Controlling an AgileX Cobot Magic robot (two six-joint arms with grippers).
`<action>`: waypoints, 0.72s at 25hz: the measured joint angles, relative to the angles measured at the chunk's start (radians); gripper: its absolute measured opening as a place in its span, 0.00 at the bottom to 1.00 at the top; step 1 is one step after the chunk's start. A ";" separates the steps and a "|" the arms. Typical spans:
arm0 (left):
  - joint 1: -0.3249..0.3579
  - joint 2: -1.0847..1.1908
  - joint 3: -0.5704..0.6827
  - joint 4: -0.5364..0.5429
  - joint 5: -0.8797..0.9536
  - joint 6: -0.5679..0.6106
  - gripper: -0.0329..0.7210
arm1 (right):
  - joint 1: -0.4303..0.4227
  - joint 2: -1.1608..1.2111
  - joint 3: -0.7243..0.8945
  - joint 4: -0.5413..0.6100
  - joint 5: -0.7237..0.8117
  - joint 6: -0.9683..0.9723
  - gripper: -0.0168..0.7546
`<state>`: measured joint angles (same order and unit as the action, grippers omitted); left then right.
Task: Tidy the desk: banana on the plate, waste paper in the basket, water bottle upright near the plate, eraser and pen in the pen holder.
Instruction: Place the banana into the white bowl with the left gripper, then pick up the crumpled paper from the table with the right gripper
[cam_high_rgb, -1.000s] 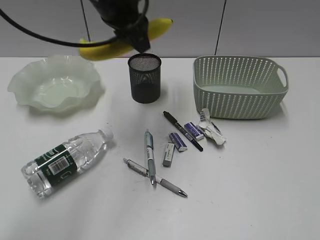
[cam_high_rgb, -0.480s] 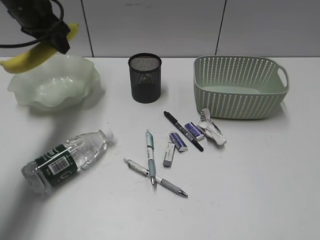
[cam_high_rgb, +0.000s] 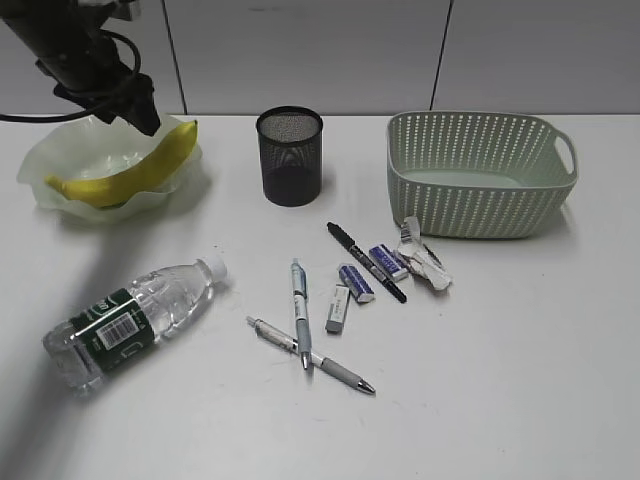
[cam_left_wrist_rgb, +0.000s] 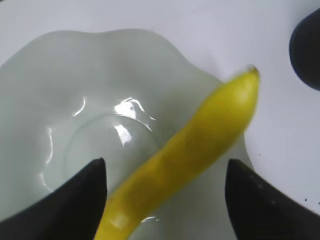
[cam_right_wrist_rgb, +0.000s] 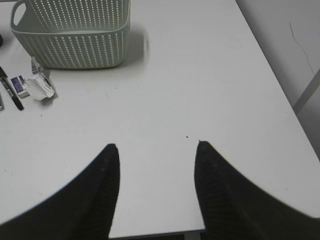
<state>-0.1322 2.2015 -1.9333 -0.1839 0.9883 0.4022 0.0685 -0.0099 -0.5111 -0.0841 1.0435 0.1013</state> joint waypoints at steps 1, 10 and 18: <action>-0.001 -0.012 0.000 0.000 0.006 0.000 0.79 | 0.000 0.000 0.000 0.000 0.000 0.000 0.53; -0.001 -0.249 0.000 0.137 0.185 -0.129 0.76 | 0.000 0.000 0.000 0.000 0.000 -0.001 0.53; 0.007 -0.597 0.034 0.195 0.224 -0.268 0.72 | 0.000 0.000 0.000 0.000 0.000 0.000 0.53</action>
<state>-0.1248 1.6042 -1.8992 0.0114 1.2124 0.1340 0.0685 -0.0099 -0.5111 -0.0841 1.0435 0.1012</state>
